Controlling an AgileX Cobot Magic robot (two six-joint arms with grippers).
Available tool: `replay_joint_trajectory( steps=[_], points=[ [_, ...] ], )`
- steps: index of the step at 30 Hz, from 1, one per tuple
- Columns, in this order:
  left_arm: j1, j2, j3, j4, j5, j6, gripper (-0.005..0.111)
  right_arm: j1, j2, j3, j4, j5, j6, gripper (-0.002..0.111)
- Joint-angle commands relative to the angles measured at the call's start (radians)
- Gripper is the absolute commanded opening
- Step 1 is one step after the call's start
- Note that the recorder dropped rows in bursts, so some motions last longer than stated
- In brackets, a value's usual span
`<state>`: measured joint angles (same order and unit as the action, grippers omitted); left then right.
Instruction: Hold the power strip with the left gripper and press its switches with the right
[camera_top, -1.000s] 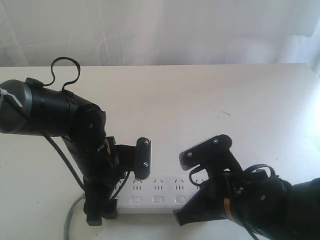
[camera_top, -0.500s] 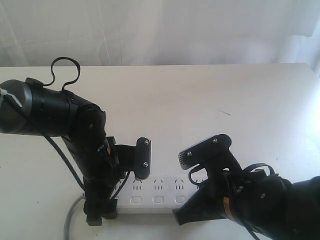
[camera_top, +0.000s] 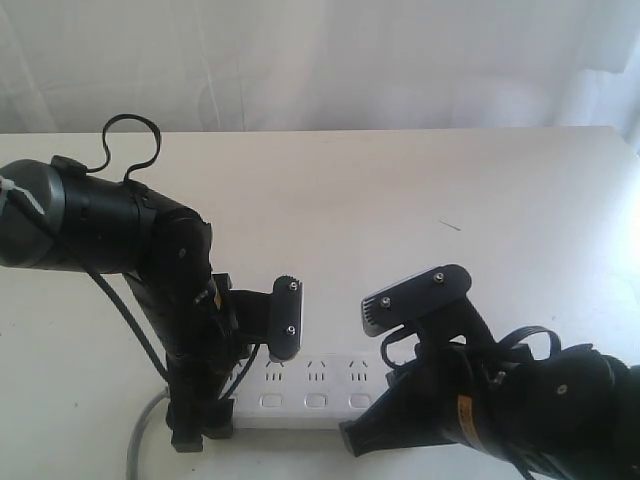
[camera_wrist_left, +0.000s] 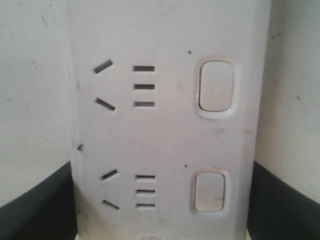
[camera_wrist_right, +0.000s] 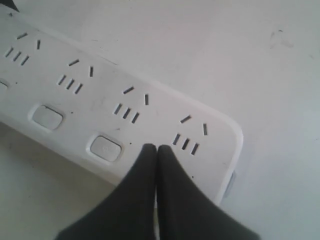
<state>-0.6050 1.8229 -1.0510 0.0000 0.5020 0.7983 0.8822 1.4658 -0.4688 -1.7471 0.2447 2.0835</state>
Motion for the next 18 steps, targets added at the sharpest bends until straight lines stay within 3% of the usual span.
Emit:
replay_joint_trajectory(
  steps=[1,18],
  points=[
    [-0.005,0.016,0.019,0.0,0.07,-0.003,0.0,-0.003,0.022,0.004,0.003,-0.005,-0.005,0.0],
    [-0.005,0.016,0.019,0.0,0.073,-0.003,0.0,-0.003,0.012,0.004,0.003,0.002,-0.012,0.0]
  ],
)
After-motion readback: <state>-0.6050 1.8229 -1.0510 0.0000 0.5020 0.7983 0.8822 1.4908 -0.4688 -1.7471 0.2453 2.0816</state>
